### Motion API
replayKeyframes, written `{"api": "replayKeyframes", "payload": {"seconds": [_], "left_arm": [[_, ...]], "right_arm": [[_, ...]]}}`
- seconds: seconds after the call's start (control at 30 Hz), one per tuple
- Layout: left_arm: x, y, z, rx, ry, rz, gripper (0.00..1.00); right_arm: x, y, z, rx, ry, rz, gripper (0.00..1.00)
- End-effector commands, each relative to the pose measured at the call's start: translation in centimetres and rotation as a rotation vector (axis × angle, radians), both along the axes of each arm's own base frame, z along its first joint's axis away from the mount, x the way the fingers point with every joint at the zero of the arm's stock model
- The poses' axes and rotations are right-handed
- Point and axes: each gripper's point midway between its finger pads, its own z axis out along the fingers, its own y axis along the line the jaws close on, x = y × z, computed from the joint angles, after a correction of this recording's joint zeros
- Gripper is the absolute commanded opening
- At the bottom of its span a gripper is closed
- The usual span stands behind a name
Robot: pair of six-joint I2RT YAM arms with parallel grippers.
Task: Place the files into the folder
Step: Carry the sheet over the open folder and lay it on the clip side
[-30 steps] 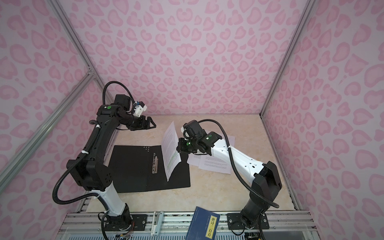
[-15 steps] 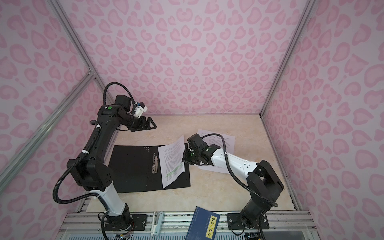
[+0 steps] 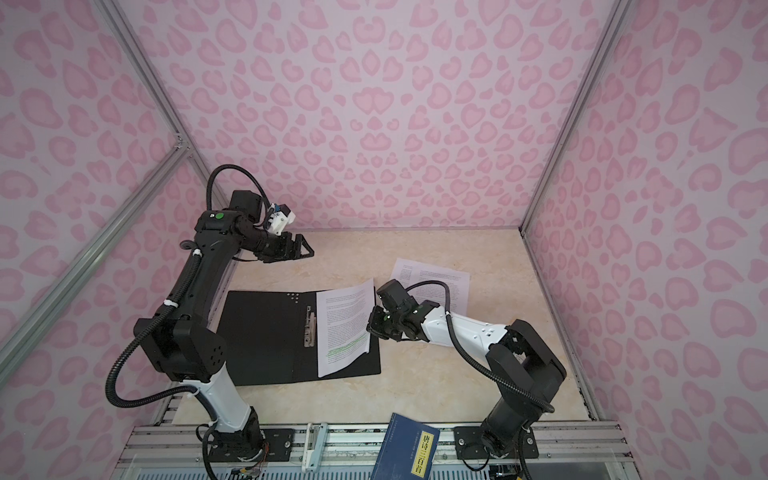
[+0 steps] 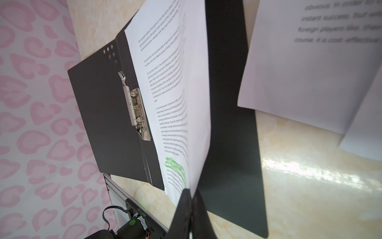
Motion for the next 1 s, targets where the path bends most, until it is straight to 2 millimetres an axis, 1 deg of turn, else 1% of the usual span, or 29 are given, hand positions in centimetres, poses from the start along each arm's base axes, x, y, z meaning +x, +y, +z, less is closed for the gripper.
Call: {"api": "replayKeyframes", "payload": {"seconds": [0.0,0.17,0.3,0.53,0.7,0.9,0.97], "left_arm": [[-0.1,-0.3,-0.2,-0.019,0.013,-0.007,0.89],[0.0,-0.3,-0.2,-0.023,0.014,-0.008,0.89],[0.0,-0.4,-0.2,-0.028,0.015,-0.010,0.89],[-0.1,-0.5,-0.3,-0.036,0.020,-0.013,0.89],[-0.1,-0.5,-0.3,-0.036,0.021,-0.013,0.89],[-0.1,-0.5,-0.3,-0.034,0.021,-0.013,0.89],[-0.1,-0.5,-0.3,-0.037,0.021,-0.013,0.89]], "right_arm": [[0.4,0.9,0.1,0.066,0.007,-0.027,0.08],[0.3,1.2,-0.2,0.104,0.024,-0.044,0.08],[-0.3,1.4,-1.1,0.121,0.058,-0.041,0.08],[-1.5,0.7,-2.5,0.138,0.104,-0.064,0.08],[-1.6,1.0,-3.0,0.121,0.109,-0.053,0.09],[-1.9,1.1,-3.9,0.084,0.120,-0.038,0.17],[-2.0,0.9,-4.1,0.056,0.118,-0.028,0.22]]}}
